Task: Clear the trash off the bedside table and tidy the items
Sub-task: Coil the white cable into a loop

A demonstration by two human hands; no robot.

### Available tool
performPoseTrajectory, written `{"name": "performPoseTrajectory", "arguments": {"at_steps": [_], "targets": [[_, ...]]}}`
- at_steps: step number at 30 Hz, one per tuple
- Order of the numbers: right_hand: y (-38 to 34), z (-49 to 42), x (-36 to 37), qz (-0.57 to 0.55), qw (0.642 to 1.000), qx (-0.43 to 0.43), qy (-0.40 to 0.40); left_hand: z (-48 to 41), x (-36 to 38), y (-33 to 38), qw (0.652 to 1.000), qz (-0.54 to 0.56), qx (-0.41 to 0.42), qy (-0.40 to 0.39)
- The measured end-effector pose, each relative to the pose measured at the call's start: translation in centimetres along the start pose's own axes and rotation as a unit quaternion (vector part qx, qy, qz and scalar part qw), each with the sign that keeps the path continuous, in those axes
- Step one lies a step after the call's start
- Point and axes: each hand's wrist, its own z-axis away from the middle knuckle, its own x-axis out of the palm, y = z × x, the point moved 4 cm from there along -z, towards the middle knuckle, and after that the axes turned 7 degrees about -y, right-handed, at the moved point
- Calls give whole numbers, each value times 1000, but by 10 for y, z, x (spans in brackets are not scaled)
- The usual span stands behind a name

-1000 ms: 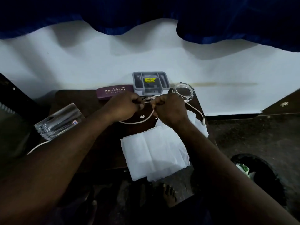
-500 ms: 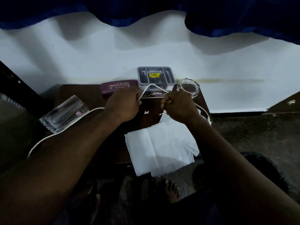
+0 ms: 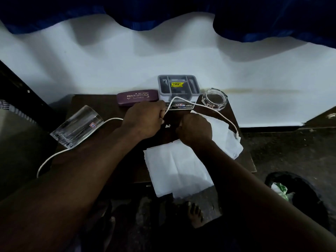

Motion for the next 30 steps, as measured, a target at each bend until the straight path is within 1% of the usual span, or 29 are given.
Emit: {"name": "performPoseTrajectory", "arguments": {"at_steps": [3, 5, 7, 11, 16, 21, 25, 30], "targets": [[-10, 0, 2, -37, 999, -19, -20, 0, -1, -4, 1000, 23, -6, 4], [-18, -3, 1, -78, 996, -29, -27, -1, -2, -7, 999, 31, -9, 7], [-24, -5, -1, -92, 995, -36, -25, -2, -4, -9, 999, 41, -7, 11], [-25, -4, 0, -80, 996, -45, -14, -4, -5, -11, 997, 81, -7, 1], [-28, -2, 4, -70, 996, -49, -22, -3, -1, -11, 997, 78, 7, -16], [-32, 0, 7, -30, 998, -48, -2, -1, 0, -11, 997, 76, 1, -28], [-30, 0, 7, -50, 998, -43, -13, 2, 0, -8, 996, 83, 0, -38], [-26, 0, -7, -102, 994, -38, 8, 5, -3, 2, 996, 85, 8, -35]]}}
